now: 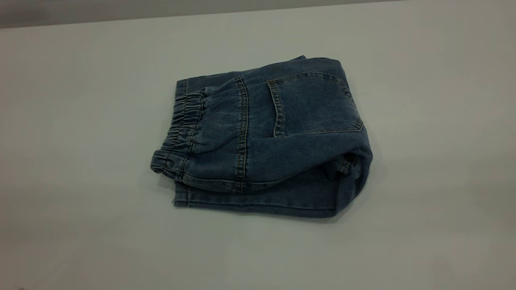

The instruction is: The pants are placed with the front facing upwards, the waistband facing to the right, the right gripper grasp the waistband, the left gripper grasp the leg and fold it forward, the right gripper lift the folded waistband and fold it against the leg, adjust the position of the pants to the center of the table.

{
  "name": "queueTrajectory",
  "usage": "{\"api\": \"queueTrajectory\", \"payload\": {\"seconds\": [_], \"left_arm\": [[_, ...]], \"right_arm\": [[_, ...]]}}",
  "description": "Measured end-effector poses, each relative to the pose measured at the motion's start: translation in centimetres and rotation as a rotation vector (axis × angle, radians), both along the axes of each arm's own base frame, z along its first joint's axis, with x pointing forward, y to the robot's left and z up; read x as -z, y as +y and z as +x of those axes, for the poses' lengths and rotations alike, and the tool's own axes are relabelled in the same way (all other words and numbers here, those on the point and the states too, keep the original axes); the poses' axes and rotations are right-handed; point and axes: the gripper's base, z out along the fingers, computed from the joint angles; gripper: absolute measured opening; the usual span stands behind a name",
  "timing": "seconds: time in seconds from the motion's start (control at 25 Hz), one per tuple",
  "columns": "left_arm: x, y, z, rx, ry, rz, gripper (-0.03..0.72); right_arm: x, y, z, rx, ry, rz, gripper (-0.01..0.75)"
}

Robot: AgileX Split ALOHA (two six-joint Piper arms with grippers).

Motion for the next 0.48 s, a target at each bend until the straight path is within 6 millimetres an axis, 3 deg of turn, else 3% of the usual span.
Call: {"api": "queueTrajectory", "payload": {"seconds": [0.28,0.48], "left_arm": [[0.0,0.0,0.0,-0.001,0.001,0.001,0.268],[0.0,0.0,0.1,-0.061,0.0,0.004,0.268]], "right_arm": [[0.0,-0.7,0.2,0.374,-0.01,0.006,0.468],[-0.1,-1.1,-0.9,0.574,-0.087,0.033,0.468]]}}
